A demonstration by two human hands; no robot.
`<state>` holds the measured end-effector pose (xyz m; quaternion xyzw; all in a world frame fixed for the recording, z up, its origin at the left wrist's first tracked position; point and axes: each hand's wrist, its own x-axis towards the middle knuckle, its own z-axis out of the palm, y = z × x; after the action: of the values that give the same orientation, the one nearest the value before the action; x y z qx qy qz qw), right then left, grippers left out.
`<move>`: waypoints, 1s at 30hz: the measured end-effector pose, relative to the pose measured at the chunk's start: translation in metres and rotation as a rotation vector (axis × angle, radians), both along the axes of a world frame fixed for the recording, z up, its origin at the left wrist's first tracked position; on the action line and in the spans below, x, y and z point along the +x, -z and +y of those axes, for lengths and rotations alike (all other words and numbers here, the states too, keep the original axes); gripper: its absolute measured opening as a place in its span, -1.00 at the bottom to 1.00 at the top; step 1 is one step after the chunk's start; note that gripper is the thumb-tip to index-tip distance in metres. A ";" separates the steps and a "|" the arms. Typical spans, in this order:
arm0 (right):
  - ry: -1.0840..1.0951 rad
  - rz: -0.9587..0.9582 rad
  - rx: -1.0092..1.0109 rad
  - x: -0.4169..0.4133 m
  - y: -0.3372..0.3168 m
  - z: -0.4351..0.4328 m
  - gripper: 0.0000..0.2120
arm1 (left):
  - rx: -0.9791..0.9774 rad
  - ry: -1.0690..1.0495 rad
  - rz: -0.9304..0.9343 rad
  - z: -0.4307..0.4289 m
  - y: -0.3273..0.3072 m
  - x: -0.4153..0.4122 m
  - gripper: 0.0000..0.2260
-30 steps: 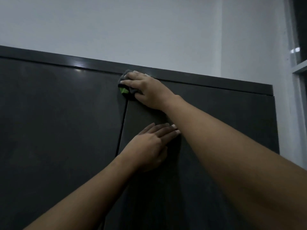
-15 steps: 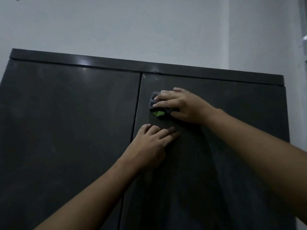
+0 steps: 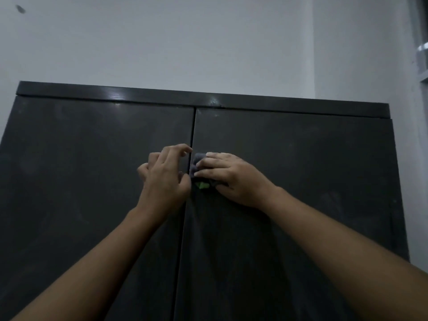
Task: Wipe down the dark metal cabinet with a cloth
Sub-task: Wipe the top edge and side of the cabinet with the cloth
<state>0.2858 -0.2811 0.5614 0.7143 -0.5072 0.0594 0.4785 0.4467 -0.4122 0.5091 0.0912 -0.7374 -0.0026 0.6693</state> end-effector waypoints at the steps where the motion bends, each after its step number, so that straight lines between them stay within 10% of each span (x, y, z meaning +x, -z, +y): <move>1: 0.013 0.035 0.028 -0.003 -0.005 0.004 -0.59 | 0.001 -0.030 -0.052 -0.002 -0.001 0.001 -0.52; 8: -0.022 -0.180 -0.364 0.002 -0.013 -0.006 -0.56 | -0.061 -0.194 -0.328 -0.012 0.002 0.009 -0.37; 14: 0.002 0.103 0.003 -0.002 -0.012 0.006 -0.61 | -0.090 -0.128 -0.381 -0.007 0.008 0.008 -0.36; 23: -0.022 -0.147 -0.405 0.022 -0.038 -0.029 -0.58 | -0.097 -0.120 -0.276 -0.015 0.005 0.004 -0.40; 30: 0.032 0.049 -0.061 0.012 0.010 -0.023 -0.59 | -0.108 -0.085 -0.238 -0.023 0.011 0.004 -0.38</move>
<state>0.2980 -0.3039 0.5515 0.6925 -0.5045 0.0498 0.5132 0.4504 -0.4354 0.4978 0.0861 -0.8061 0.0762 0.5805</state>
